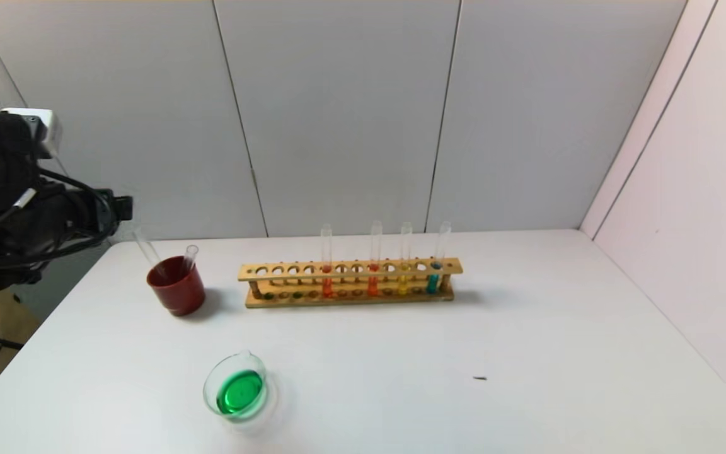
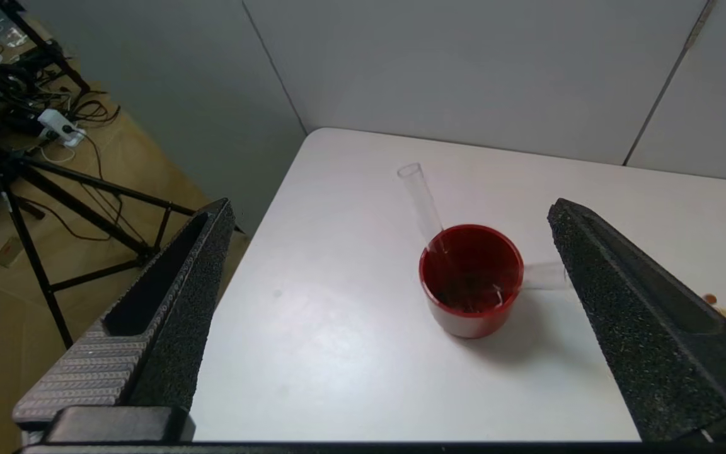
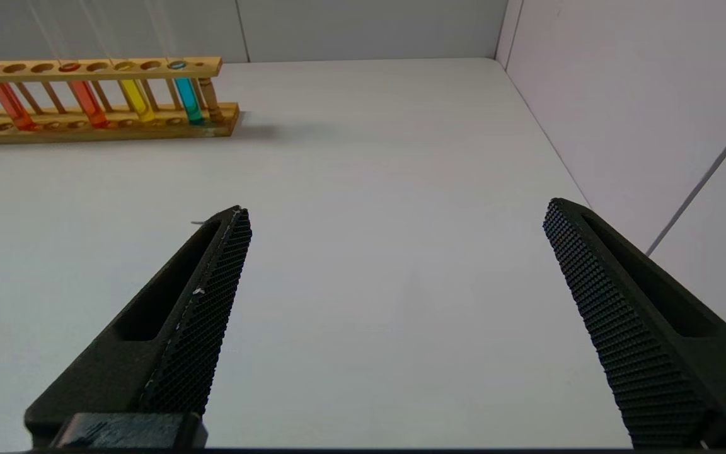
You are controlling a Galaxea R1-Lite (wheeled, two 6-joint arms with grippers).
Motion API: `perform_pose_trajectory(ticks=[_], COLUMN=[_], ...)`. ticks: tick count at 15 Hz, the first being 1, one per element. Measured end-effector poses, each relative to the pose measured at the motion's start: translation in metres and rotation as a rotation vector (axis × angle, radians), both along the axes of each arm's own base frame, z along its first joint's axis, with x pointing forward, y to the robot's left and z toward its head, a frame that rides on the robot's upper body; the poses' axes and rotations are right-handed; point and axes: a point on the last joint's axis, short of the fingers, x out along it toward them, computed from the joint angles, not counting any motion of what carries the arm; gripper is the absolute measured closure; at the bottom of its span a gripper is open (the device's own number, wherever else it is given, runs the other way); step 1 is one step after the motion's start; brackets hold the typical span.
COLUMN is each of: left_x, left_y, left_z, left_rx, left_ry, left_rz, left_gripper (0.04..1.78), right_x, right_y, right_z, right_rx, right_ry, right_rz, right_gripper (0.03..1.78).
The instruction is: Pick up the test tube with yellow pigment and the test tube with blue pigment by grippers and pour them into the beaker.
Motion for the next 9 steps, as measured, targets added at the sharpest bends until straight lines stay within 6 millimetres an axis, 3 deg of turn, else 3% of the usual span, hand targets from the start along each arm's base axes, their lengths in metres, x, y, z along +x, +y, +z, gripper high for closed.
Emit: perform_pose_trajectory(ticks=[5,9], left_x=[-0.081,-0.165], left_y=[0.009,0.018], left_z=[0.024,0.041], left_rx=[0.005,0.003], left_ry=[-0.037,-0.082], left_rz=[0.005,0.004], left_gripper=[0.07,0.07], right_x=[0.000,0.000], right_y=[0.000,0.000], right_z=[0.000,0.000], right_rx=[0.000,0.000], right_ry=[0.000,0.000], right_rz=[0.000,0.000], right_gripper=[0.11,0.11])
